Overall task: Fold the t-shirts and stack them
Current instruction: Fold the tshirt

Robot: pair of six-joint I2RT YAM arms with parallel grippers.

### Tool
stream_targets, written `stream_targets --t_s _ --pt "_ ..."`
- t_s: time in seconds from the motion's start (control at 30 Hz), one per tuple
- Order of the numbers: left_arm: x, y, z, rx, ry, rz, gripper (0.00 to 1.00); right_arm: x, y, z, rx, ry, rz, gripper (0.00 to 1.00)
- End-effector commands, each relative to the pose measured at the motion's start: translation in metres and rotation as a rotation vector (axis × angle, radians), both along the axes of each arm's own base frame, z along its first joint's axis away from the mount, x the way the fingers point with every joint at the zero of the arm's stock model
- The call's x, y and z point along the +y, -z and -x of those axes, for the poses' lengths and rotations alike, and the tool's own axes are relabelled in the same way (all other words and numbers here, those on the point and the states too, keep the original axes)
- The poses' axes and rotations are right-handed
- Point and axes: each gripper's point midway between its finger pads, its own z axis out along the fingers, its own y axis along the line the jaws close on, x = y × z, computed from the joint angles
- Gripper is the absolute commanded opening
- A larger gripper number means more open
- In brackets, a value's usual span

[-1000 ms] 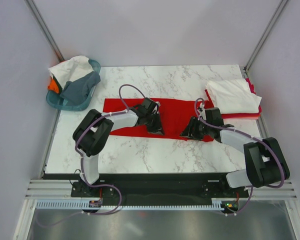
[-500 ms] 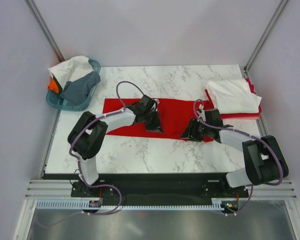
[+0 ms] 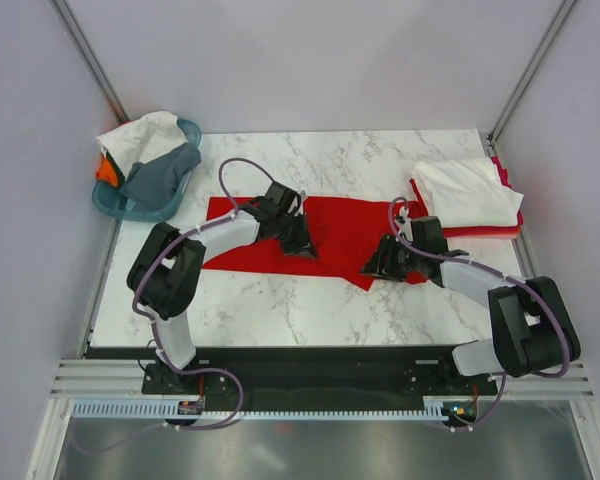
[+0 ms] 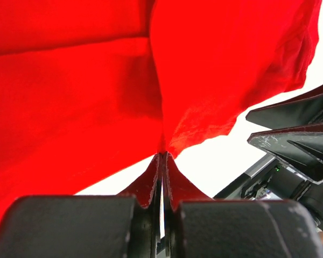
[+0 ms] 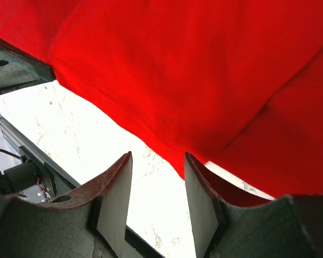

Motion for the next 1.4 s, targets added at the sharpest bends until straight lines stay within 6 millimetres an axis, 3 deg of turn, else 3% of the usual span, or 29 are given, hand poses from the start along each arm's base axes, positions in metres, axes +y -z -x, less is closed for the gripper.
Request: stream_targets --t_s 0.0,0.3,0.47,0.57,0.6,0.7,0.8,0.93,1.13,1.17,1.27,1.37 --pt "0.001 -0.018 0.006 -0.027 0.055 0.043 0.02 0.006 -0.023 -0.014 -0.076 0.002 -0.038 0.51" --pt "0.004 -0.006 0.025 0.033 0.079 0.048 0.05 -0.005 -0.018 -0.02 -0.068 0.06 0.029 0.5" --pt "0.008 0.004 0.034 0.059 0.089 0.041 0.1 -0.017 -0.029 -0.032 -0.107 0.146 0.075 0.49" --pt "0.013 0.002 0.031 0.022 0.079 0.018 0.2 -0.021 -0.035 -0.037 -0.125 0.163 0.097 0.47" --pt "0.017 0.002 0.027 -0.003 0.059 -0.005 0.28 -0.021 -0.036 -0.037 -0.125 0.161 0.102 0.46" --pt "0.025 -0.016 0.017 -0.092 0.026 -0.026 0.43 -0.014 -0.038 -0.037 -0.133 0.132 0.123 0.41" --pt "0.031 -0.033 0.008 -0.165 -0.004 -0.037 0.45 0.002 -0.033 -0.03 -0.107 0.07 0.146 0.35" --pt "0.049 -0.044 -0.01 -0.197 -0.077 -0.042 0.43 0.014 -0.021 -0.02 -0.082 0.028 0.188 0.24" --pt "0.094 -0.049 -0.052 -0.294 -0.274 -0.115 0.41 -0.011 -0.012 -0.024 -0.085 0.114 0.317 0.19" --pt "0.099 -0.054 -0.061 -0.328 -0.299 -0.125 0.4 -0.015 -0.015 -0.027 -0.096 0.133 0.333 0.12" --pt "0.126 -0.065 -0.088 -0.409 -0.399 -0.207 0.3 -0.023 -0.026 -0.04 -0.136 0.188 0.368 0.0" --pt "0.15 -0.072 -0.11 -0.437 -0.48 -0.25 0.1 -0.027 -0.032 -0.049 -0.156 0.22 0.39 0.0"
